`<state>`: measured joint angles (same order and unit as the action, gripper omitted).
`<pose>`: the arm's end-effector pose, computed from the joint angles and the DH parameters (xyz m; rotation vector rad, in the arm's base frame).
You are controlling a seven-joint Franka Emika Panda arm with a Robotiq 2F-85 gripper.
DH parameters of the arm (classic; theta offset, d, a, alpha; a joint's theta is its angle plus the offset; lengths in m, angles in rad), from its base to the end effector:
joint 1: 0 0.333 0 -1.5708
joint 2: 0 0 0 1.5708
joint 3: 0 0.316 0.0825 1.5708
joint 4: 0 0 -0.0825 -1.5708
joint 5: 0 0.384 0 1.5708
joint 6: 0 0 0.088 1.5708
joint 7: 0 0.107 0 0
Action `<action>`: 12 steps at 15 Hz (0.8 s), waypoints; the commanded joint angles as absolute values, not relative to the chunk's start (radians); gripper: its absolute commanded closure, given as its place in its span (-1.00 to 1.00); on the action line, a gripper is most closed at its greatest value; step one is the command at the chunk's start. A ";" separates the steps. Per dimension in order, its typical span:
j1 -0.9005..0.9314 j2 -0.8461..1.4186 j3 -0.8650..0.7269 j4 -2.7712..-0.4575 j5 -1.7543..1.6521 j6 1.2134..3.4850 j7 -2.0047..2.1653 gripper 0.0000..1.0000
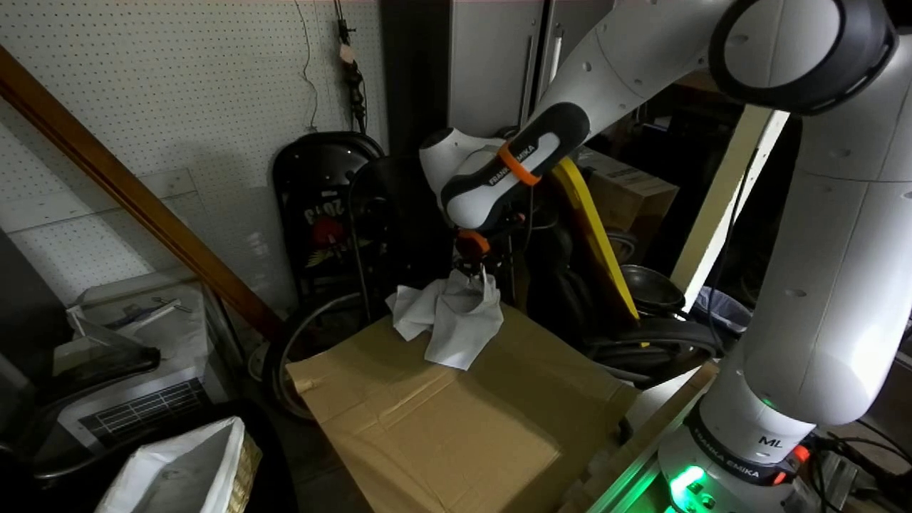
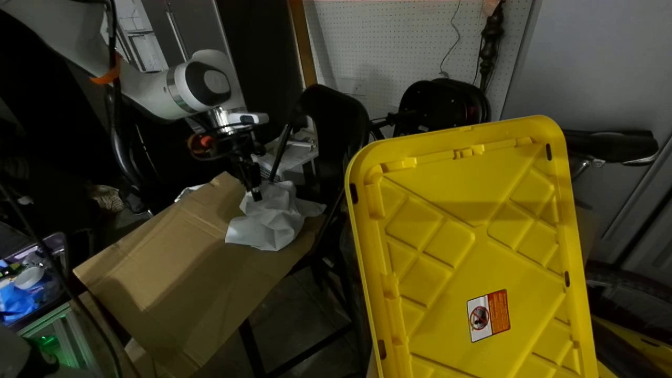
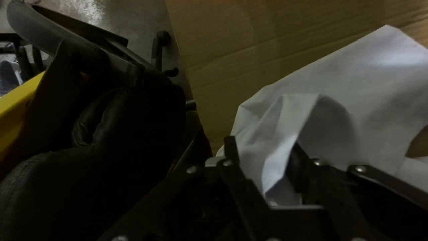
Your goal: Put the towel on the table
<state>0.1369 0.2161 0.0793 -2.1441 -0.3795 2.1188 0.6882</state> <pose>0.5306 0.0991 0.2869 2.7645 -0.3242 -0.1253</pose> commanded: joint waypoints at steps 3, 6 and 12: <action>0.171 0.004 0.112 -2.135 -0.294 1.866 0.592 -0.69; 0.172 -0.104 0.138 -2.151 -0.234 1.813 0.514 -0.99; 0.157 -0.296 0.114 -2.178 -0.020 1.842 0.212 -1.00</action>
<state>0.1710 -0.1920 0.1324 -2.1286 -0.1004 1.8297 0.3828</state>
